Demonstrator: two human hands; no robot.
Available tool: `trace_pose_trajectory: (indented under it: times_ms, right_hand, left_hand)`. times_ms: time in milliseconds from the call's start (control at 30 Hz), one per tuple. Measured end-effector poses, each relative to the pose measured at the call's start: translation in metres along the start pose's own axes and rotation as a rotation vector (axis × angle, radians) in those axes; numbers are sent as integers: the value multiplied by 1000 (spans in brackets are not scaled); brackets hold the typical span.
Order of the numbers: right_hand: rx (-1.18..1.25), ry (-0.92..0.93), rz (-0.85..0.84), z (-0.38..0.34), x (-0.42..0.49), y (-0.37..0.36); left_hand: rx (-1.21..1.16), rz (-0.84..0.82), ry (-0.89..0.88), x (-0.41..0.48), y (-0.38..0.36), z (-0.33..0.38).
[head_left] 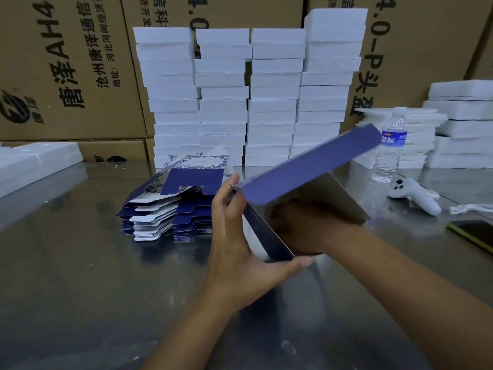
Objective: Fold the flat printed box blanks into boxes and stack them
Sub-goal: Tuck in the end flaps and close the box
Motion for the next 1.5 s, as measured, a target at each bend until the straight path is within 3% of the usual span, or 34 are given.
trace_pose_trajectory:
  times_ms: [67, 200, 333, 433, 633, 767, 933, 1033, 1100, 1233, 1367, 1500]
  right_hand:
    - [50, 87, 165, -15, -11, 20]
    - [146, 277, 657, -39, -54, 61]
    - [185, 424, 846, -21, -81, 61]
    - [168, 520, 899, -11, -92, 42]
    - [8, 600, 976, -13, -96, 17]
    - [43, 574, 1064, -15, -93, 17]
    - [447, 375, 1133, -3, -88, 16]
    - [809, 270, 1120, 6, -84, 17]
    - [902, 242, 1124, 11, -81, 19]
    - [636, 217, 1090, 6, -75, 16]
    - [697, 106, 979, 14, -67, 7]
    - [587, 54, 1009, 14, -68, 16]
  left_hand:
    - [-8, 14, 15, -2, 1, -1]
    - [-55, 17, 98, -1, 3, -7]
    - [-98, 18, 206, 1, 6, -11]
    - [-176, -3, 288, 0, 5, -19]
    - [-146, -119, 292, 0, -1, -20]
    - [-202, -14, 287, 3, 7, -23]
    - [-297, 67, 381, 4, 9, -36]
    - [-203, 19, 349, 3, 6, -34]
    - [-134, -6, 322, 1, 3, -34]
    - [-54, -122, 316, -6, -11, -37]
    - [-59, -220, 366, -10, -20, -39]
    - [-40, -234, 359, -10, -23, -40]
Point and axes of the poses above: each hand's wrist, its own x-axis towards the middle knuckle, its own y-axis out of the back of the hand, z = x × y, the point moved 7 cm from there along x, towards the middle knuckle, and after that the axes turned 9 degrees about x, right-handed, at the moved point
